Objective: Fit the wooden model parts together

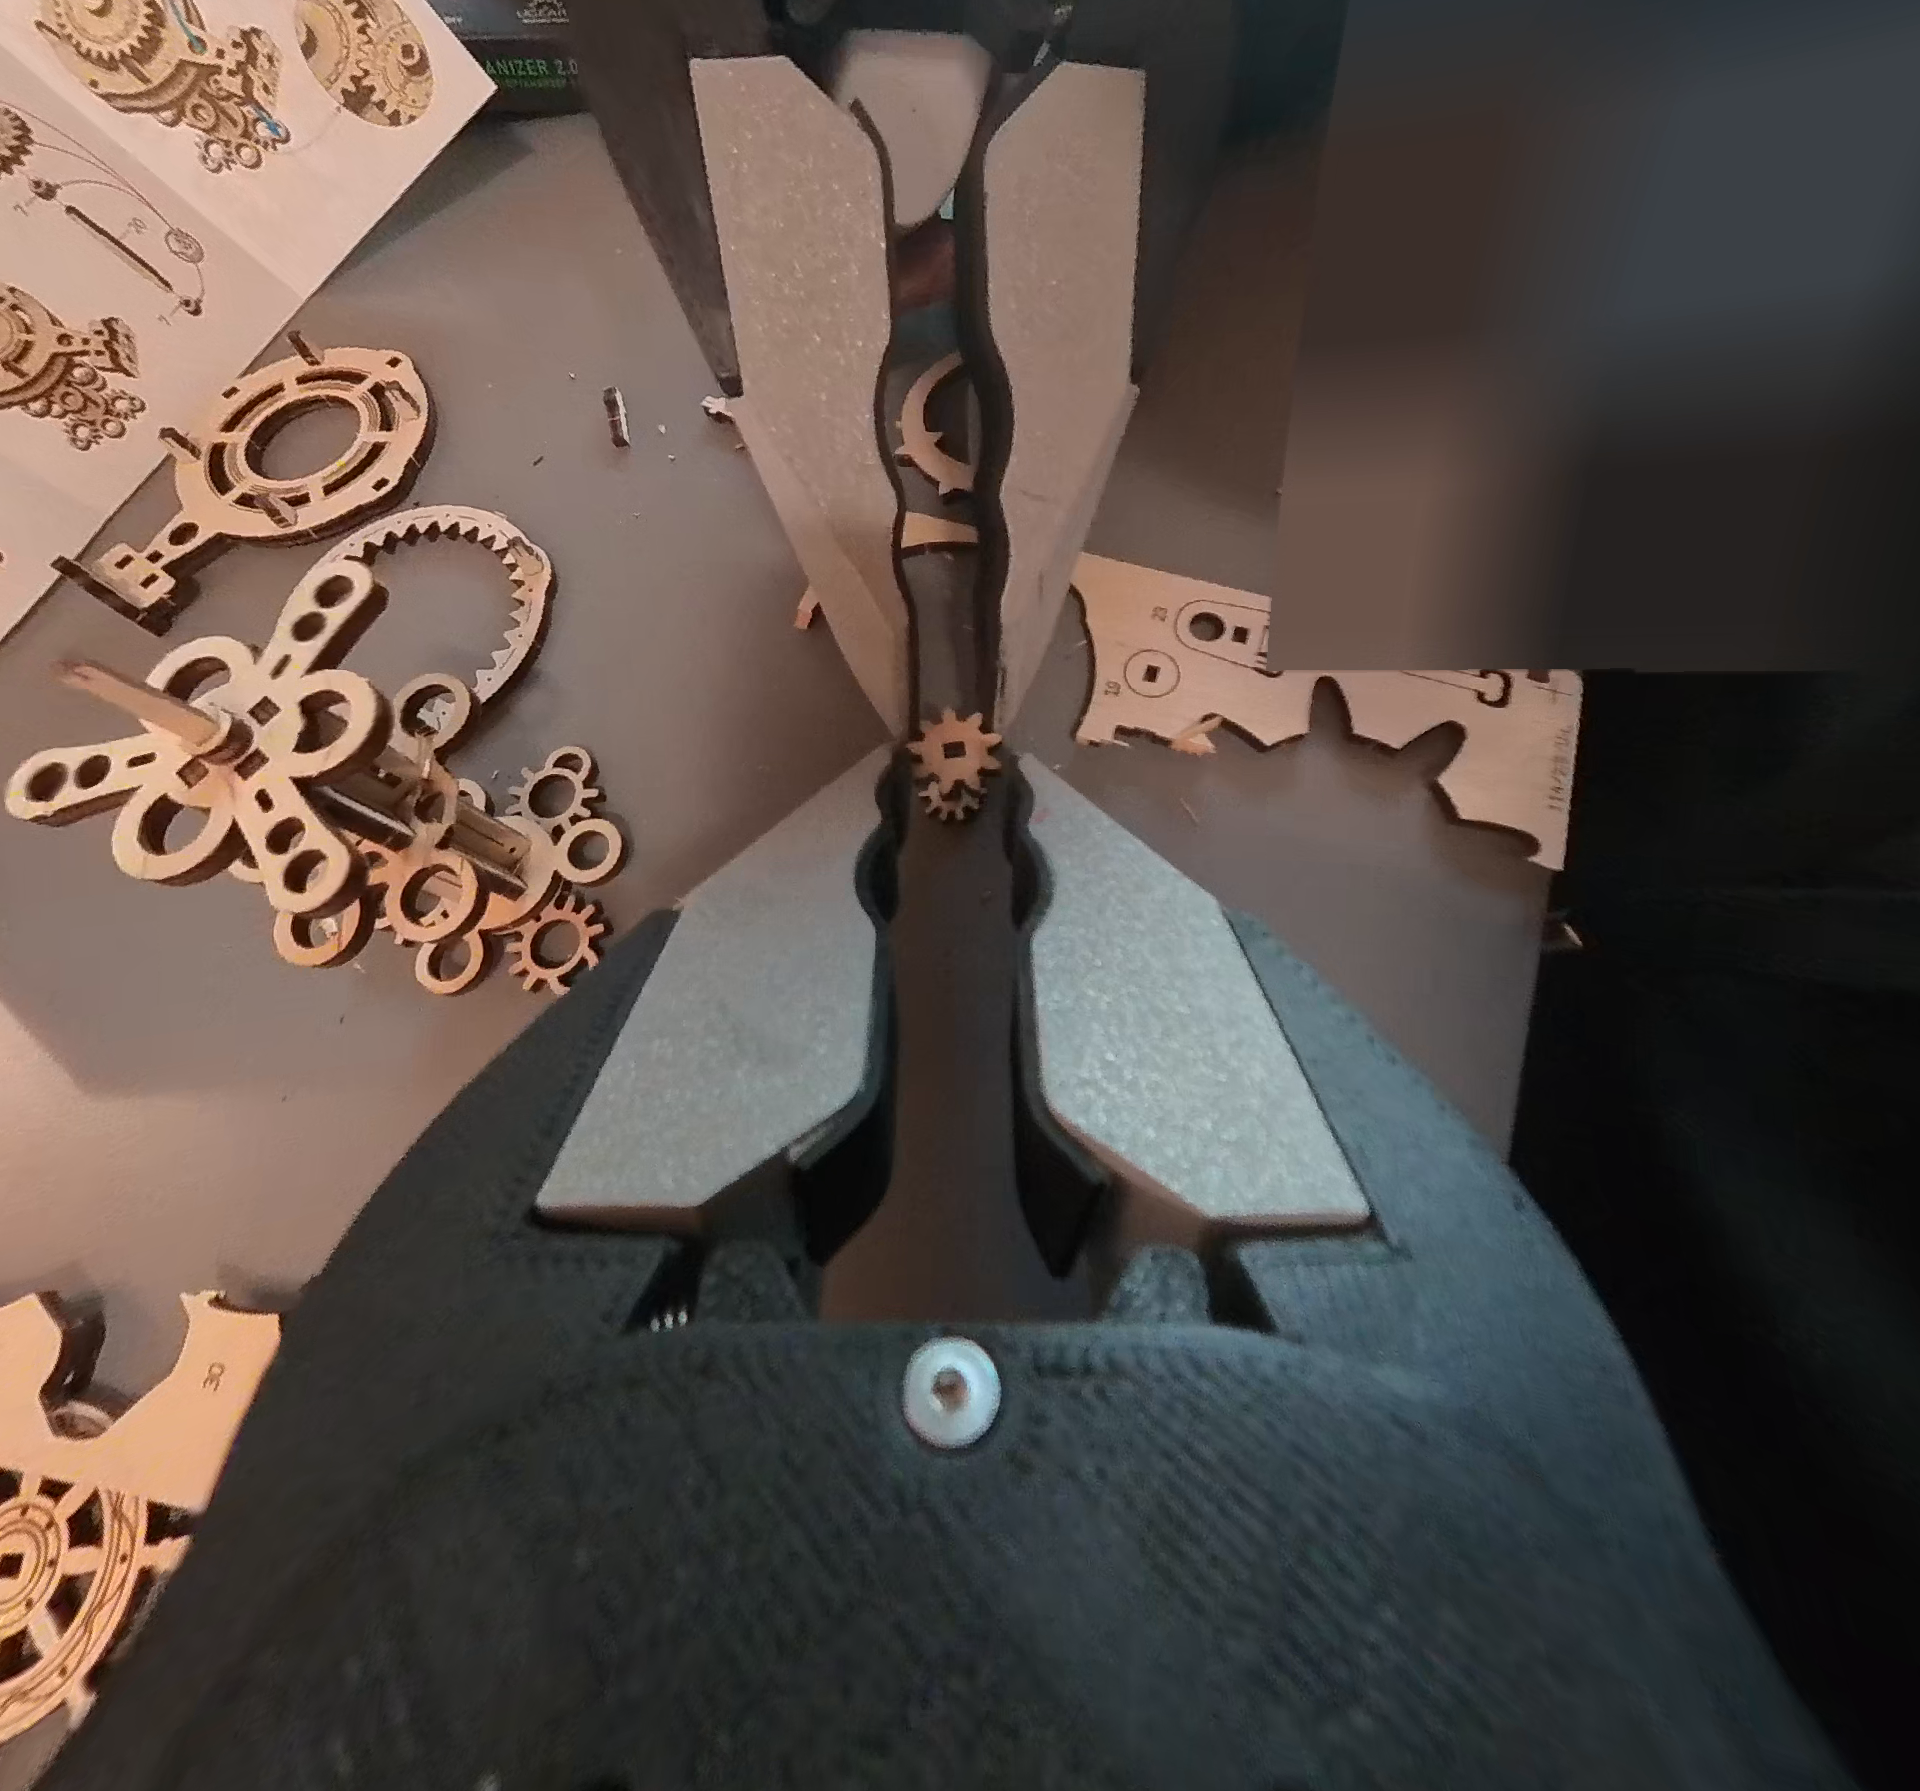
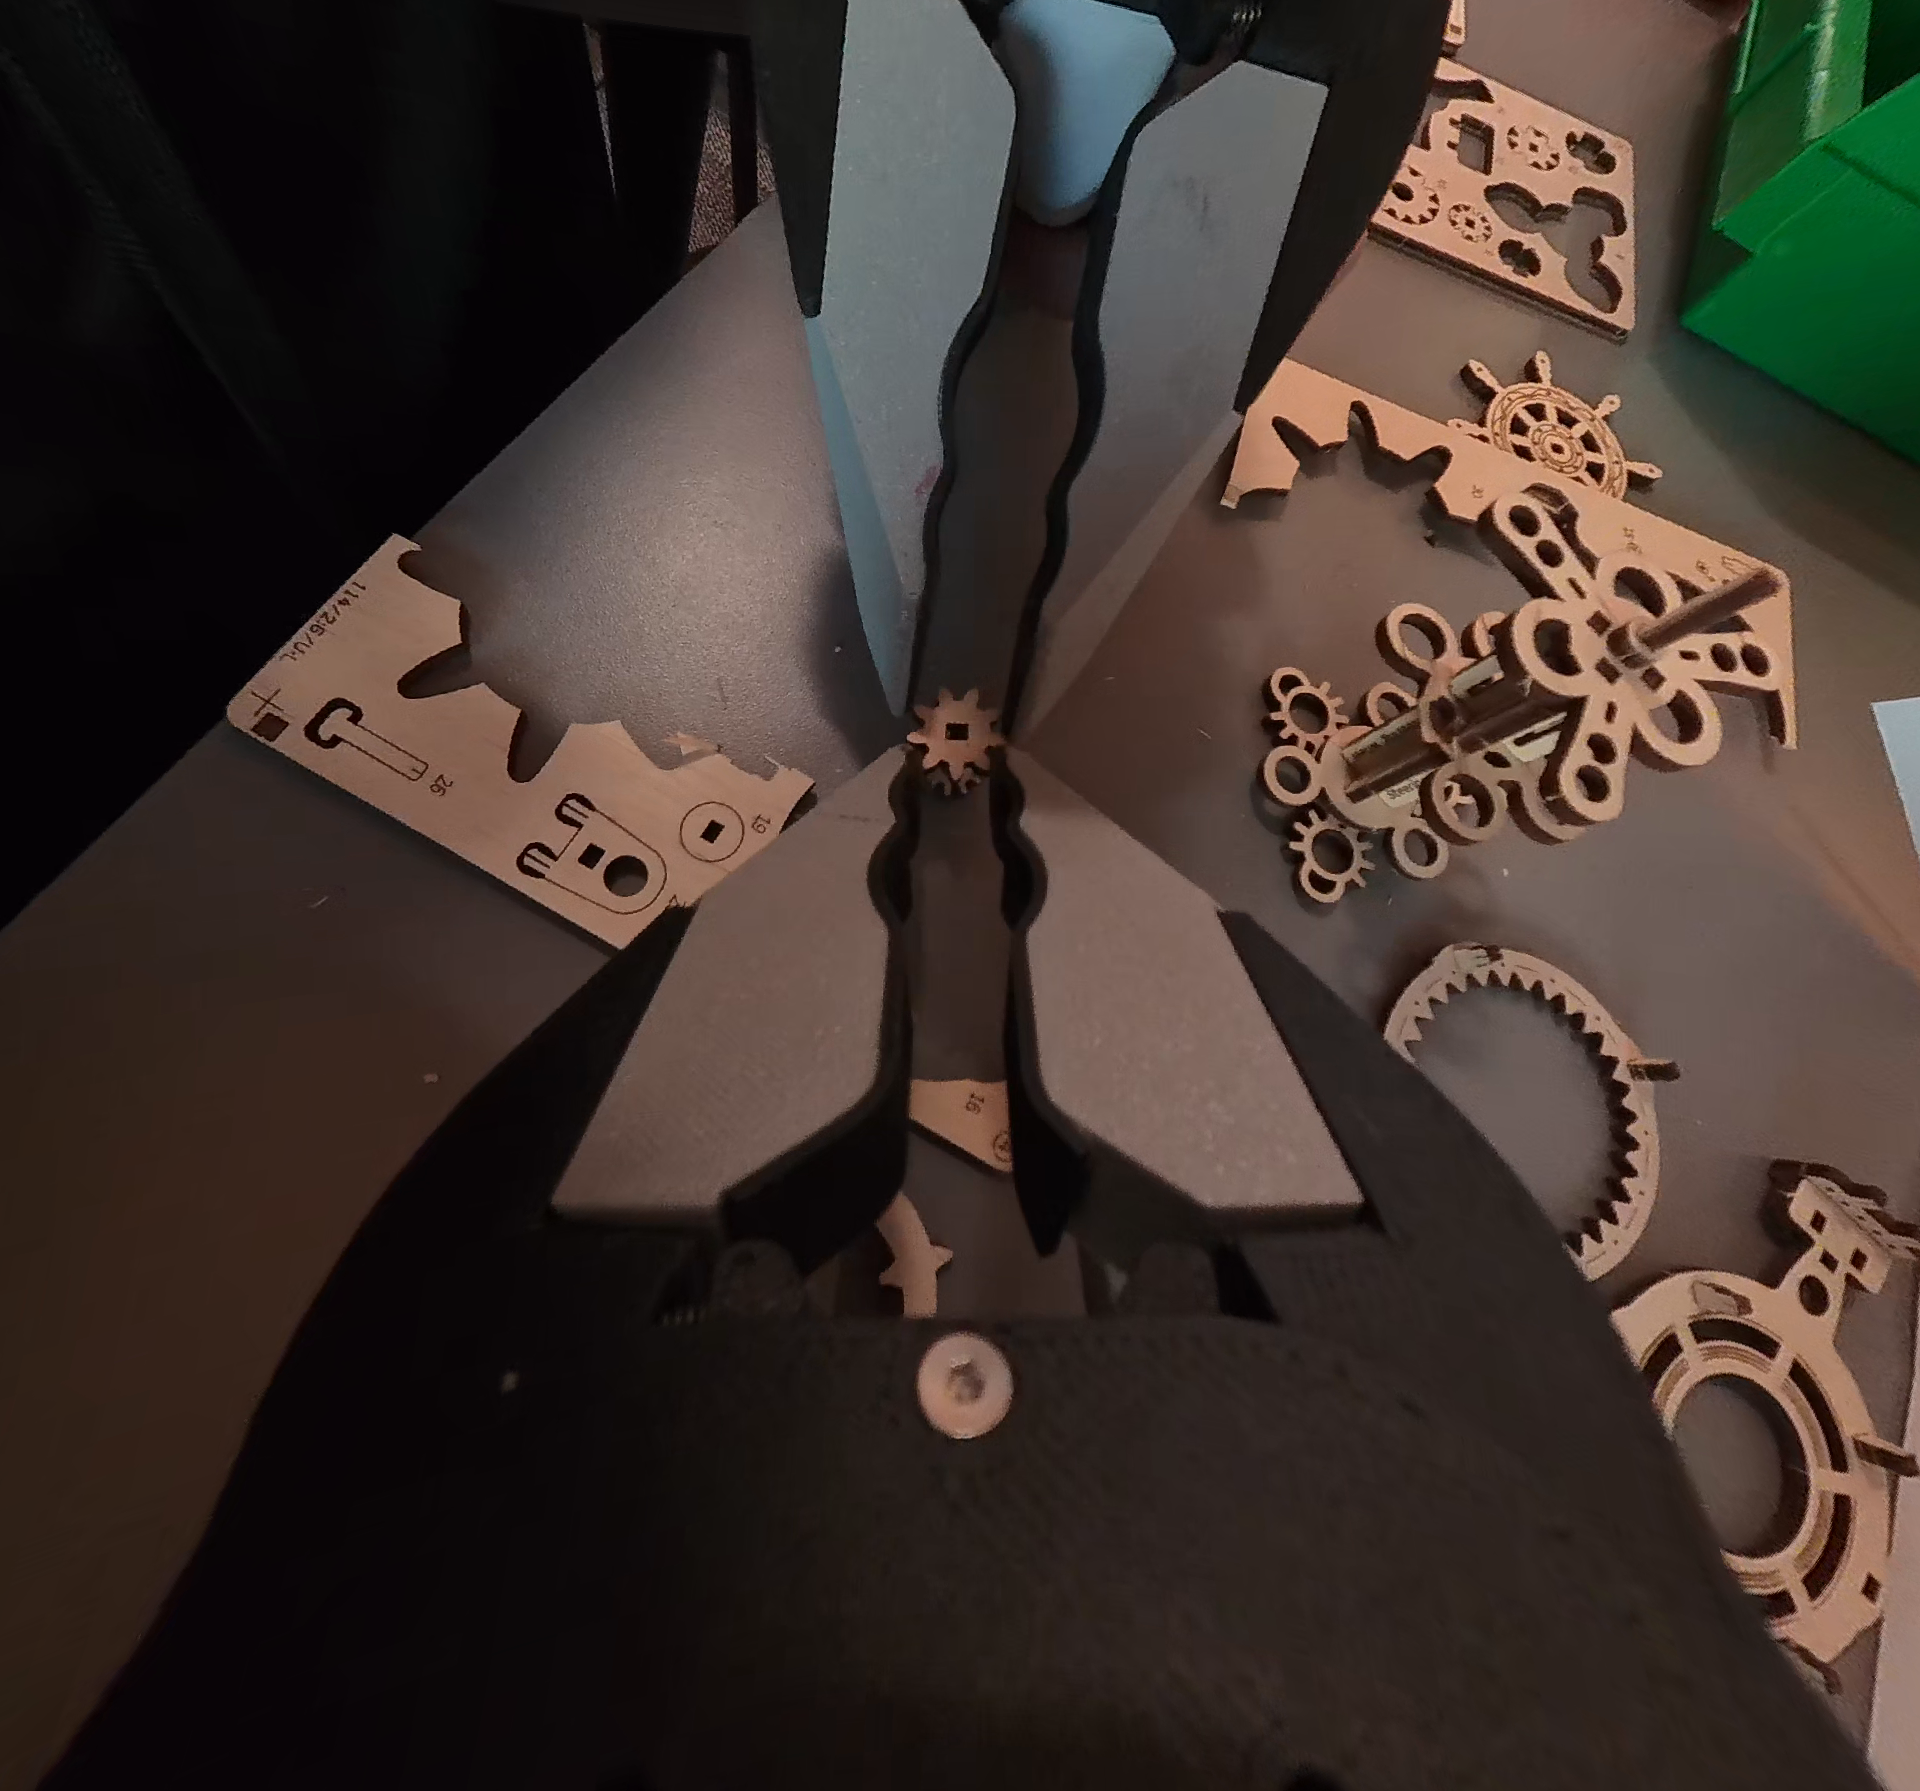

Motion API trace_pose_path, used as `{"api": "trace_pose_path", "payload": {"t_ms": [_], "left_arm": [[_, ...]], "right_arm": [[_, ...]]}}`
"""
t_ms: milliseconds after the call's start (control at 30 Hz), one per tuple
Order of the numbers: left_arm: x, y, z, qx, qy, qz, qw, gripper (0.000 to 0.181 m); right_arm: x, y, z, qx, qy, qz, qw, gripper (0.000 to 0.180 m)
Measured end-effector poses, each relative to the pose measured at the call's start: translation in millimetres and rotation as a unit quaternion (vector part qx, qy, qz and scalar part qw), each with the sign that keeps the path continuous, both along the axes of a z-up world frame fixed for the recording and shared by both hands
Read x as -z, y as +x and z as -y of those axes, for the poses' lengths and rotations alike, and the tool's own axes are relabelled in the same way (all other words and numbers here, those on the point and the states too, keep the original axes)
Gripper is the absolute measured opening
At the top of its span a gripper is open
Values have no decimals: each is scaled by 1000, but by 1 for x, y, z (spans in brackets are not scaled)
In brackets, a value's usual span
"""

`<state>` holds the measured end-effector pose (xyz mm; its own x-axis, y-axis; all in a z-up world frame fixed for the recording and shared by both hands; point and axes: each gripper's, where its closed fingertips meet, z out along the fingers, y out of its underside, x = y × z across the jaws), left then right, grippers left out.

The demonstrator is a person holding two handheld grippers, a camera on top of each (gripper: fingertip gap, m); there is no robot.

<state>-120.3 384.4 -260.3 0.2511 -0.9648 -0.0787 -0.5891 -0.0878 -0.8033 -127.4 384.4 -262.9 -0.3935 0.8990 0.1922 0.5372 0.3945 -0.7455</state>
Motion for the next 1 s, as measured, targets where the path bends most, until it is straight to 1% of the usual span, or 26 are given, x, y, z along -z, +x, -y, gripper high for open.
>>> {"api": "trace_pose_path", "payload": {"t_ms": [33,333,400,467,833,1000], "left_arm": [[0,0,0,0,-3,1,1000,14],[0,-1,-2,-4,-10,4,1000,13],[-1,-1,-2,-5,-13,9,1000,16],[-2,-1,-2,-5,-18,11,1000,13],[1,-2,-2,-2,-20,4,1000,14],[1,-3,-2,0,-31,6,999,13]], "right_arm": [[0,0,0,0,-2,0,1000,10],[0,0,-2,9,-3,6,1000,10],[-2,-1,-2,10,-1,6,1000,9],[-2,-1,-2,11,-4,6,1000,9],[0,-1,-2,12,-7,13,1000,10],[1,-2,-2,21,-12,30,999,9]]}}
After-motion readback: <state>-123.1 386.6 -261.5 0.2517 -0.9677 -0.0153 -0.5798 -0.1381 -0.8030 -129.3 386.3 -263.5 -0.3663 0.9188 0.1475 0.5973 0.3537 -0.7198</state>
